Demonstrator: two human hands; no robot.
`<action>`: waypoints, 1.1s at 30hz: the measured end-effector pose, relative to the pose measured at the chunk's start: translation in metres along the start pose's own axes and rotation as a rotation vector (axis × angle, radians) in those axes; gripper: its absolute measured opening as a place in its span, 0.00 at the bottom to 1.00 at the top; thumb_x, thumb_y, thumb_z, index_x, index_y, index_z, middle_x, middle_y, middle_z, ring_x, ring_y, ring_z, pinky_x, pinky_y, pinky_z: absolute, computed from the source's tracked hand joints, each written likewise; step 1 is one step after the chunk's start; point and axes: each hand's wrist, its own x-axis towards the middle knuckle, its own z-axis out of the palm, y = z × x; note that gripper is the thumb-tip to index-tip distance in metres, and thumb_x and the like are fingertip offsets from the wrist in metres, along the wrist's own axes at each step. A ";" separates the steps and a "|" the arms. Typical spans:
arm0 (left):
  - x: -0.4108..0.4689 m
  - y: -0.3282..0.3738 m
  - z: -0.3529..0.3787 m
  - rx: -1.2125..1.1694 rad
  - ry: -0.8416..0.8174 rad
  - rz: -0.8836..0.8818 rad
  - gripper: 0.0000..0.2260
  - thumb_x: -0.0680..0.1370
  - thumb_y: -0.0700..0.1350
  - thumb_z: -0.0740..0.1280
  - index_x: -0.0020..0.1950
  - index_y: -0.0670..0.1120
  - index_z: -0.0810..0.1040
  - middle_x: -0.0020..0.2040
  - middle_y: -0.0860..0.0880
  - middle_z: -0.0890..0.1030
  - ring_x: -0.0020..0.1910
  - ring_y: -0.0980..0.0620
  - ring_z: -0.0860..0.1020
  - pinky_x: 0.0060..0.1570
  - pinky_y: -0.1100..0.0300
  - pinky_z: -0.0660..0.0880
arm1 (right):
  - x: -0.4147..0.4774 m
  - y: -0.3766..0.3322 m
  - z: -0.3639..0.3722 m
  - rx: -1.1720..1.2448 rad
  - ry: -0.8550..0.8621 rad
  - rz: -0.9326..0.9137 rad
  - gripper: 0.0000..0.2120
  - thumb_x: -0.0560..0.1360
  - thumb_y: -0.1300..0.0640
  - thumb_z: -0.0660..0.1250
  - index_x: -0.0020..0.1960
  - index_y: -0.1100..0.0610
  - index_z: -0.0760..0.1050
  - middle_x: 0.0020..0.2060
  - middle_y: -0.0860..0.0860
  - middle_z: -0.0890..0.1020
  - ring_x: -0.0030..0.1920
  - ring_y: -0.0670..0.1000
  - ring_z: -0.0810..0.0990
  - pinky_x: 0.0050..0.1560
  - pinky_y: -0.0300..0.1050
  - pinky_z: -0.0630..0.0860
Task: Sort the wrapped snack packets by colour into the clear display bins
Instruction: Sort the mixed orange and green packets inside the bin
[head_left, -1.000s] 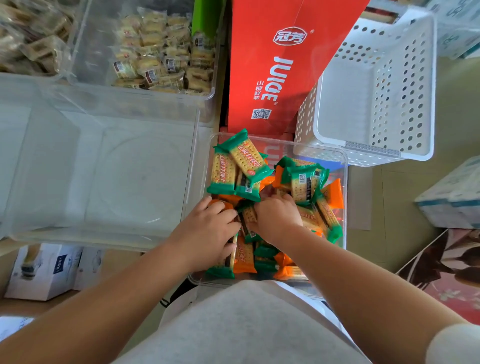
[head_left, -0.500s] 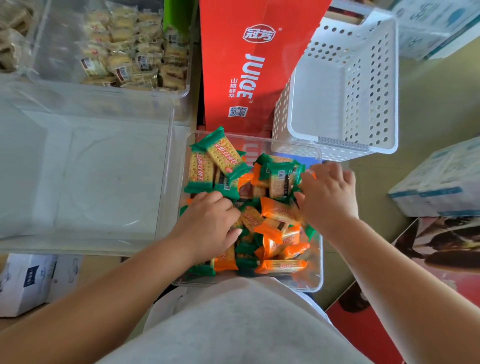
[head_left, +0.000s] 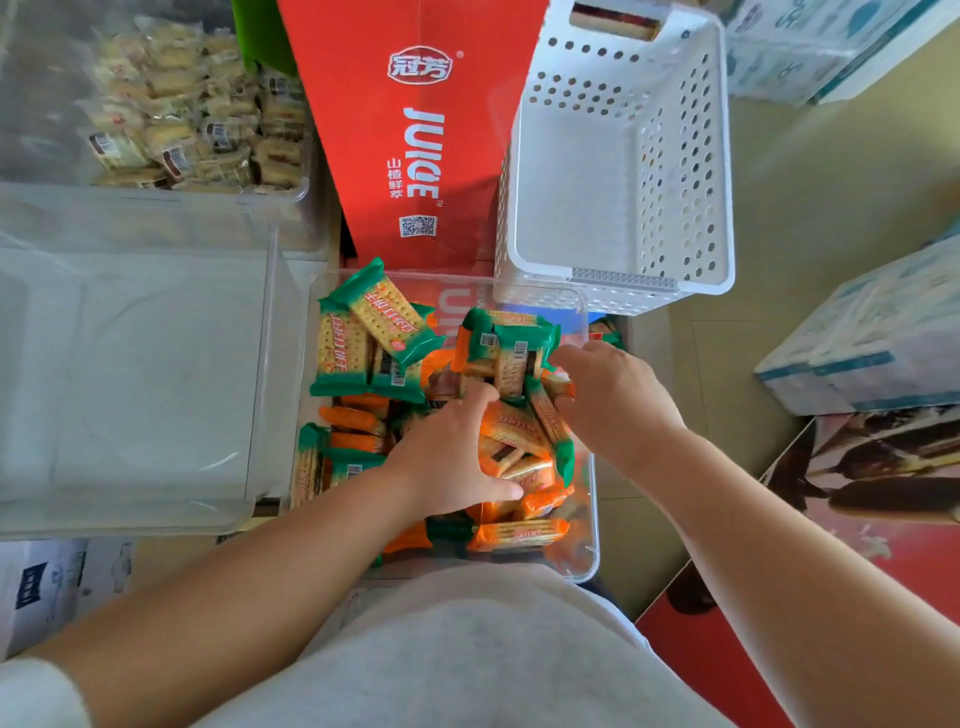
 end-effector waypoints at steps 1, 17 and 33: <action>0.001 -0.002 0.001 -0.025 -0.018 0.007 0.44 0.67 0.63 0.76 0.76 0.55 0.58 0.69 0.50 0.73 0.65 0.48 0.74 0.62 0.53 0.75 | -0.003 0.002 -0.002 0.036 0.028 0.000 0.13 0.74 0.61 0.64 0.58 0.54 0.76 0.49 0.53 0.79 0.49 0.60 0.79 0.46 0.53 0.79; 0.020 0.013 0.013 -0.600 0.292 -0.537 0.15 0.76 0.48 0.73 0.39 0.45 0.69 0.35 0.48 0.73 0.34 0.50 0.73 0.30 0.58 0.71 | -0.024 0.025 -0.015 0.926 0.112 0.101 0.15 0.74 0.66 0.72 0.56 0.51 0.82 0.45 0.50 0.82 0.36 0.44 0.81 0.37 0.41 0.83; -0.001 0.022 -0.007 -0.748 0.269 -0.467 0.06 0.78 0.46 0.70 0.50 0.47 0.74 0.46 0.45 0.81 0.40 0.49 0.79 0.35 0.56 0.75 | -0.031 0.035 0.001 0.534 -0.110 0.058 0.17 0.72 0.53 0.76 0.61 0.47 0.80 0.47 0.41 0.82 0.43 0.41 0.79 0.46 0.36 0.74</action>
